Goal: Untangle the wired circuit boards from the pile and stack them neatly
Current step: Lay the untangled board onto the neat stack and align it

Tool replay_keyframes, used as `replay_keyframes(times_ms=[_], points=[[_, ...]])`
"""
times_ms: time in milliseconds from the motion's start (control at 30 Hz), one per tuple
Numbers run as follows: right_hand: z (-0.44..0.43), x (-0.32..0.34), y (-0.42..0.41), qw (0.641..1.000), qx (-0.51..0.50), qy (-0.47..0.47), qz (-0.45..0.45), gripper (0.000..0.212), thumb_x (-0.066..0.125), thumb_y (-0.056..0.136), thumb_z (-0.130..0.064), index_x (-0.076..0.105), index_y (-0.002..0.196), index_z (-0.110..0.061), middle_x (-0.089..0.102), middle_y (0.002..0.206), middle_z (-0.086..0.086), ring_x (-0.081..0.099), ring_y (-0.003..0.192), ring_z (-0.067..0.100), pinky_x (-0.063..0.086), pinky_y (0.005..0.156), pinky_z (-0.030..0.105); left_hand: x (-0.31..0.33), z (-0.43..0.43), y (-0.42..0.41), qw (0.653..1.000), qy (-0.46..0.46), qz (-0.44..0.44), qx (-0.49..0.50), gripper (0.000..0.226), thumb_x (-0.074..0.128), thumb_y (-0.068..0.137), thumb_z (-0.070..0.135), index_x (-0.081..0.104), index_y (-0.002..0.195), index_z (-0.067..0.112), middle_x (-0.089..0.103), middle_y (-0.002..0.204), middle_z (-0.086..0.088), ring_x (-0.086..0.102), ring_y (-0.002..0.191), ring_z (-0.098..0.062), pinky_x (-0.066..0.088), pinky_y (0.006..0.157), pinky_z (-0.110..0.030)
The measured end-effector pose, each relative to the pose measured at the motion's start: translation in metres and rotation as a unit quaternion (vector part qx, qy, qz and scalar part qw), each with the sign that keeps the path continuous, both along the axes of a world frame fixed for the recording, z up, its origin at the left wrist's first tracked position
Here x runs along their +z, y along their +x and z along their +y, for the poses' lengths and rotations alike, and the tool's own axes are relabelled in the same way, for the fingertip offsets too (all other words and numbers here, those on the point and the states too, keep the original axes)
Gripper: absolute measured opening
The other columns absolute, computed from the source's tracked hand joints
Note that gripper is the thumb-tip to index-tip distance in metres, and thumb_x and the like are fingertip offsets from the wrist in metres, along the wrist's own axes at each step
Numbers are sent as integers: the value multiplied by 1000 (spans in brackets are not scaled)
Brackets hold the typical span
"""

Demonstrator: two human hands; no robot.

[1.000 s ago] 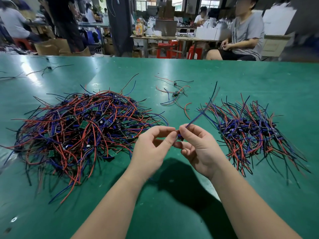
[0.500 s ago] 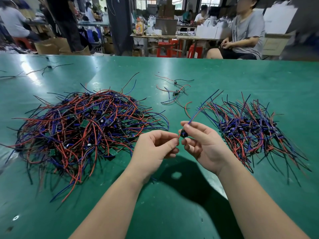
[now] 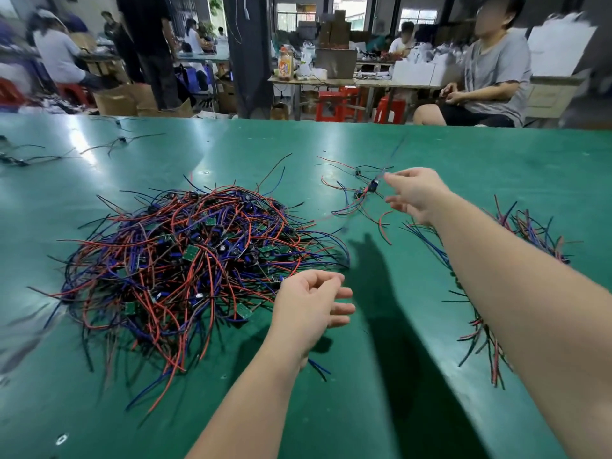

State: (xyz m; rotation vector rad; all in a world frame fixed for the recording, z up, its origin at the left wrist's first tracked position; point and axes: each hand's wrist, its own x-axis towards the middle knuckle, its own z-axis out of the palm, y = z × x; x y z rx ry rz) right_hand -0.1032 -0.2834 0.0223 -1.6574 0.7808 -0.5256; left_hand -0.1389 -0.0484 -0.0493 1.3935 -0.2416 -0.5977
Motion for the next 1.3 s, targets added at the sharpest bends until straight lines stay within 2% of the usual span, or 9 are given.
replay_keyframes(times_ms=[300, 400, 467, 567, 667, 800, 1000, 1167, 1300], points=[[81, -43, 2, 936, 204, -271, 91, 11, 62, 82, -13, 69, 80, -21, 68, 73, 0, 62, 73, 16, 48, 69, 27, -3, -5, -10, 995, 49, -83, -19, 14, 60, 88, 8, 64, 75, 13, 66, 61, -2, 61, 45, -10, 49, 43, -21], [122, -57, -13, 882, 353, -287, 128, 25, 60, 76, -20, 69, 90, -2, 62, 80, 7, 54, 75, 16, 41, 66, 26, -1, -1, -7, 978, 23, -195, 74, 10, 65, 76, 20, 66, 67, 16, 62, 50, 4, 57, 44, -9, 54, 52, -29], [135, -69, -26, 903, 350, -236, 78, 40, 52, 61, -28, 57, 82, 6, 51, 77, 14, 44, 71, 18, 37, 62, 32, 0, 3, -4, 964, 10, -240, 109, 9, 61, 73, 25, 68, 68, 21, 62, 52, 8, 56, 48, -9, 54, 58, -32], [136, -76, -34, 948, 255, -182, 56, 19, 51, 86, -7, 46, 70, -17, 47, 74, 0, 46, 68, 13, 46, 64, 21, -1, 4, -2, 957, 26, -253, 136, 9, 62, 75, 24, 67, 69, 21, 61, 54, 8, 57, 54, -11, 56, 63, -40], [130, -76, -32, 893, 270, -350, 82, 35, 47, 90, 1, 44, 66, -25, 52, 74, -3, 50, 78, 18, 45, 80, 30, -3, 4, -1, 953, 58, -262, 139, 11, 62, 78, 22, 65, 68, 19, 62, 55, 3, 60, 57, -18, 56, 64, -43], [128, -70, -30, 804, 284, -498, 159, 33, 52, 82, -13, 34, 55, -21, 40, 61, -8, 46, 74, 20, 37, 72, 34, -6, 4, -1, 944, 101, -282, 137, 11, 60, 78, 24, 66, 71, 17, 65, 59, 2, 63, 64, -19, 54, 67, -36], [111, -59, -39, 940, 164, -296, -26, 12, 71, 81, -15, 67, 72, -21, 64, 67, -10, 57, 64, 6, 43, 64, 16, -4, 5, 3, 953, 40, -203, 222, 12, 60, 86, 18, 64, 75, 21, 62, 63, 5, 56, 61, -15, 48, 65, -35], [98, -40, -66, 969, 100, -183, -134, 15, 72, 80, -13, 67, 69, -22, 70, 64, -2, 64, 63, 9, 50, 65, 25, 0, 7, 3, 933, -36, -200, 298, 13, 56, 88, 11, 56, 83, 23, 54, 73, 7, 48, 61, -7, 41, 62, -26], [91, -22, -93, 970, 90, -29, -225, 21, 61, 87, -6, 57, 71, -18, 74, 79, 5, 72, 75, 21, 50, 63, 26, -4, 7, 5, 904, 89, -299, 292, 32, 56, 77, -1, 55, 102, 21, 51, 100, 6, 43, 89, -14, 36, 85, -27]])
